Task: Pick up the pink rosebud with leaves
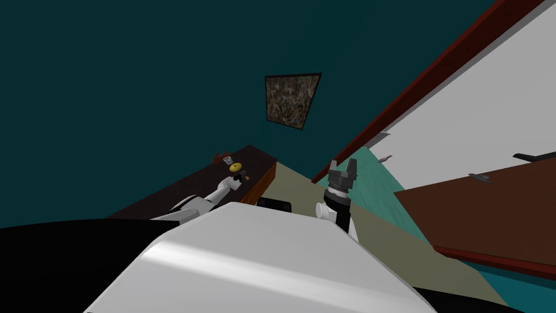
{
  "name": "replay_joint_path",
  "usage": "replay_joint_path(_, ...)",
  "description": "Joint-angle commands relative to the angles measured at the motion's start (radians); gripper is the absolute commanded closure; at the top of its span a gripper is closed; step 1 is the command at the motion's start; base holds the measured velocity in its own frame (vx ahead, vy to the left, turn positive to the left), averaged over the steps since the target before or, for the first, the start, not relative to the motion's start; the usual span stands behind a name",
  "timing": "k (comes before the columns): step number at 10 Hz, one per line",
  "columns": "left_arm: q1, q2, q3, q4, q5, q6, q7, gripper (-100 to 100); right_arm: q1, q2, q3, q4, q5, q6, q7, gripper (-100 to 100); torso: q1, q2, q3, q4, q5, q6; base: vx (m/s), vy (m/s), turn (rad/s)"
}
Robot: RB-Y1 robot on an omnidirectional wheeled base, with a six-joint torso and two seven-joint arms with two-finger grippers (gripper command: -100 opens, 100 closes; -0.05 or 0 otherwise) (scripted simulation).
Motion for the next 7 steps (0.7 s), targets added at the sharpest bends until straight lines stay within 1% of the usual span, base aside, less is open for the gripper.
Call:
replay_joint_path(1, 0.0, 0.0, 0.0, 0.0, 0.0, 0.0, 0.0, -100, 0.0, 0.0, 0.0, 0.0, 0.0, 0.0, 0.0, 0, 0.0, 0.0, 0.0, 0.0, 0.0, 0.0, 0.014, 0.001, -0.012)
replay_joint_path(2, -0.001, 0.001, -0.001, 0.002, 0.0, 0.001, 0.0, 0, 0.0, 0.0, 0.0, 0.0, 0.0, 0.0, 0.0, 0, 0.0, 0.001, 0.0, 0.0, 0.0, 0.0, 0.0, 0.0, 0.0)
replay_joint_path(3, -0.006, -0.009, 0.026, 0.034, -0.015, -0.02, -0.003, -100, 0.0, 0.0, 0.0, 0.0, 0.0, 0.0, 0.0, 0, 0.0, 0.002, 0.001, 0.0, 0.0, 0.0, 0.006, 0.008, -0.086)
replay_joint_path(4, -0.009, -0.014, 0.04, 0.05, -0.023, -0.03, -0.004, -100, 0.0, 0.0, 0.0, 0.0, 0.0, 0.0, 0.0, 0, 0.0, 0.002, 0.001, 0.0, 0.0, 0.0, 0.01, 0.017, -0.101)
replay_joint_path(5, -0.014, -0.023, 0.067, 0.082, -0.038, -0.05, -0.007, -100, 0.0, 0.0, 0.0, 0.0, 0.0, 0.0, 0.0, 0, 0.001, 0.002, 0.001, 0.0, 0.0, 0.0, 0.01, 0.023, -0.129)
replay_joint_path(7, -0.019, -0.033, 0.094, 0.114, -0.054, -0.07, -0.01, -100, 0.0, 0.0, 0.0, 0.0, 0.0, 0.0, 0.0, 0, 0.001, 0.001, 0.001, 0.0, 0.0, 0.0, 0.011, 0.02, -0.081)
